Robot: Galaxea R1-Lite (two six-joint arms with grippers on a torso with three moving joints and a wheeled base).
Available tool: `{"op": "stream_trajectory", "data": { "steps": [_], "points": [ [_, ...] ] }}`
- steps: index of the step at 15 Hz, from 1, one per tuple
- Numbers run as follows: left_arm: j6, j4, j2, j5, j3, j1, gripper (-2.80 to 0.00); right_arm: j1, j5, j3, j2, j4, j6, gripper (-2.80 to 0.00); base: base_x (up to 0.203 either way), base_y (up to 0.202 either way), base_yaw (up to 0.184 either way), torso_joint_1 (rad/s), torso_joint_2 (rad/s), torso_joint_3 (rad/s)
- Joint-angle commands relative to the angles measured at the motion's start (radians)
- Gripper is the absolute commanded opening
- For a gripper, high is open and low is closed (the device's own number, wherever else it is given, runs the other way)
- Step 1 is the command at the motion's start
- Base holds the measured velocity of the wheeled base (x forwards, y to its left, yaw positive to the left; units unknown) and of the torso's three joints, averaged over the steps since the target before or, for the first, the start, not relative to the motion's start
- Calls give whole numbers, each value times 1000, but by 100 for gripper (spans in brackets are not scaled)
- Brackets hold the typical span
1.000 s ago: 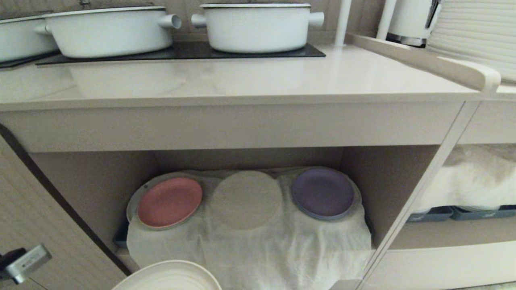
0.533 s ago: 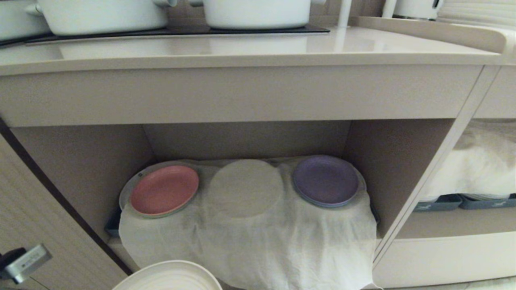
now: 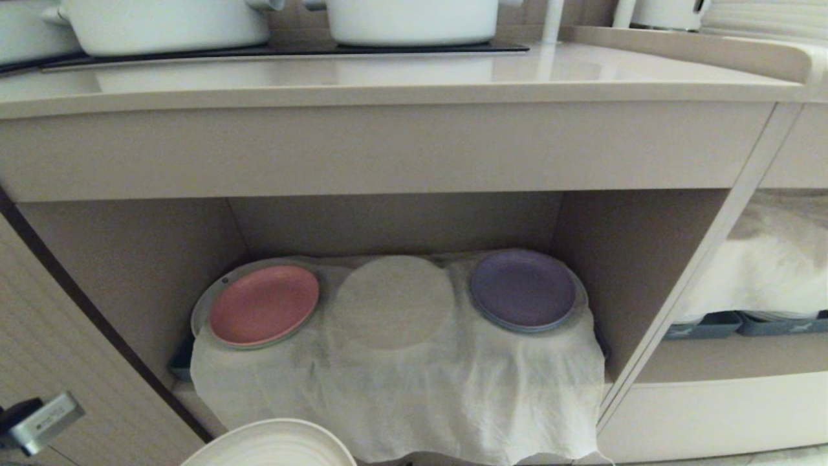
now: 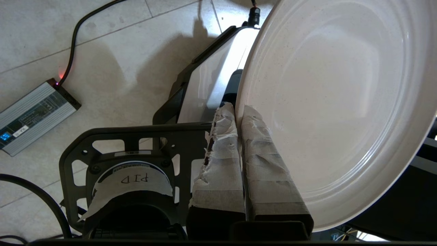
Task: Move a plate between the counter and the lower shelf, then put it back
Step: Put the plate in the cupboard
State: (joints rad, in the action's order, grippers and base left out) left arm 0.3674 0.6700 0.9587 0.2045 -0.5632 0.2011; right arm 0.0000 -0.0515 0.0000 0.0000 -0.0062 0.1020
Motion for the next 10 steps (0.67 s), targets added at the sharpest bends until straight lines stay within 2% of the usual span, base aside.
{"op": "stream_trajectory", "data": {
  "steps": [1,10],
  "points": [
    [2,3,3,1,2,0,-280,0,-1,0,2,0,1,-280,0,0,0,0,0,0],
    [8,2,14,21,2,-1,-280,0,-1,0,1,-1,1,-280,0,0,0,0,0,0]
  ]
}}
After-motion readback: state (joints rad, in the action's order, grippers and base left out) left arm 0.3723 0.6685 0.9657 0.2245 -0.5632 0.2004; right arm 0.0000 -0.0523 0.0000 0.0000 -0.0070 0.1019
